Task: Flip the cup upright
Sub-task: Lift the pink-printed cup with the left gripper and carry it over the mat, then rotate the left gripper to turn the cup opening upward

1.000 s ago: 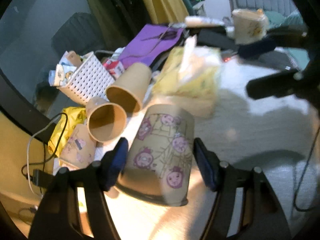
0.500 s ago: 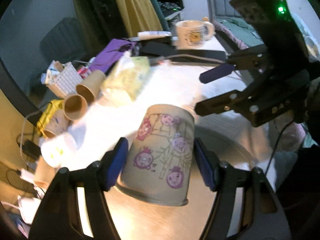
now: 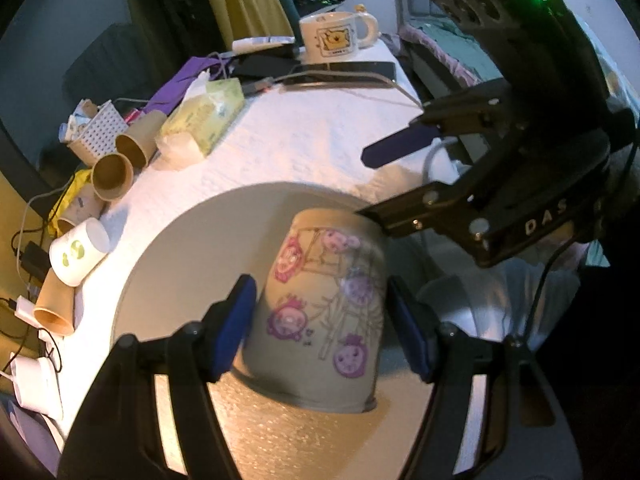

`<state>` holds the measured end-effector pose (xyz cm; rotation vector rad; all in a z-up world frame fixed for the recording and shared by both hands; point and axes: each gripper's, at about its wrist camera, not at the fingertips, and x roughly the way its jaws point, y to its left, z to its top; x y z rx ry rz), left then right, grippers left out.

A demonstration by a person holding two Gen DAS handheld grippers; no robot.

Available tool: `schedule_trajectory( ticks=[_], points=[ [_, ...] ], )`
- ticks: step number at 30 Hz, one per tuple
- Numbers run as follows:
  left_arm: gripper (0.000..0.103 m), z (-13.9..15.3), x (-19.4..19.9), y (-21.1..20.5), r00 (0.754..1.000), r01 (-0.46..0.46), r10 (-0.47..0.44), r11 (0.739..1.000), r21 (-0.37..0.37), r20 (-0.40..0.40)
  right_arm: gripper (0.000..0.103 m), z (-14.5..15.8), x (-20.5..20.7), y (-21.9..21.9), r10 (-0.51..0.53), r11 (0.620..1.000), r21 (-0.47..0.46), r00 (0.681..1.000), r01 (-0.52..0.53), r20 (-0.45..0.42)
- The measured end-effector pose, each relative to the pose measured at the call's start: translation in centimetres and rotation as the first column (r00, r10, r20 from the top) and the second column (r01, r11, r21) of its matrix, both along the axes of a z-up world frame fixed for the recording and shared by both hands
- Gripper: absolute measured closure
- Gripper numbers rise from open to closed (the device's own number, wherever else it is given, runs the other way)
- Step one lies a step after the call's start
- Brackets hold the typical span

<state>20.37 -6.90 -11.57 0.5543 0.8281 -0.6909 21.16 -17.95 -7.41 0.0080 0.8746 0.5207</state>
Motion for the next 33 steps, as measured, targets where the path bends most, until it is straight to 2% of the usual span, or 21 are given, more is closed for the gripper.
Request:
schedule_trajectory(
  ticks=[5, 8, 9, 12, 19, 22, 24, 28, 33],
  points=[
    [0.035, -0.3, -0.1, 0.4, 0.998, -0.016, 0.014, 0.999, -0.03, -0.064, 0.032, -0.8, -0.8, 0.1, 0.004, 1.0, -0.017, 1.0, -0.004, -0.015],
    [0.015, 0.2, -0.6, 1.0, 0.998, -0.042, 0.039, 0.998, -0.043, -0.052, 0.032, -1.0, -1.2, 0.6, 0.018, 0.999, -0.028, 1.0, -0.019, -0.019],
    [0.013, 0.4, -0.7, 1.2, 0.998, -0.053, 0.05, 0.997, -0.049, -0.049, 0.032, -1.0, -1.4, 0.8, 0.024, 0.999, -0.031, 1.0, -0.025, -0.02],
    [0.011, 0.9, -1.1, 2.1, 0.995, -0.099, 0.097, 0.993, -0.061, -0.029, 0.032, -1.1, -1.8, 1.2, 0.04, 0.999, -0.036, 0.999, -0.041, -0.022],
    [0.011, 0.4, -2.6, 5.1, 0.973, -0.226, 0.224, 0.973, -0.038, -0.056, 0.032, -0.9, -2.8, 2.4, 0.076, 0.995, -0.06, 0.997, -0.077, -0.019],
    [0.011, -0.2, -3.4, 6.7, 0.95, -0.306, 0.303, 0.951, -0.036, -0.072, 0.032, -0.7, -3.5, 2.8, 0.101, 0.992, -0.071, 0.995, -0.101, -0.015],
    [0.011, -0.5, -3.6, 7.9, 0.925, -0.376, 0.371, 0.926, -0.048, -0.086, 0.032, -0.5, -4.1, 3.3, 0.123, 0.989, -0.081, 0.992, -0.124, -0.009],
    [0.011, -0.9, -4.4, 9.8, 0.893, -0.447, 0.437, 0.889, -0.098, -0.105, 0.032, -0.2, -5.2, 4.5, 0.17, 0.98, -0.101, 0.985, -0.169, -0.003],
    [0.011, -0.8, -5.1, 11.9, 0.834, -0.551, 0.541, 0.819, -0.161, -0.106, 0.032, 0.7, -6.0, 6.3, 0.223, 0.966, -0.133, 0.975, -0.22, 0.011]
  ],
)
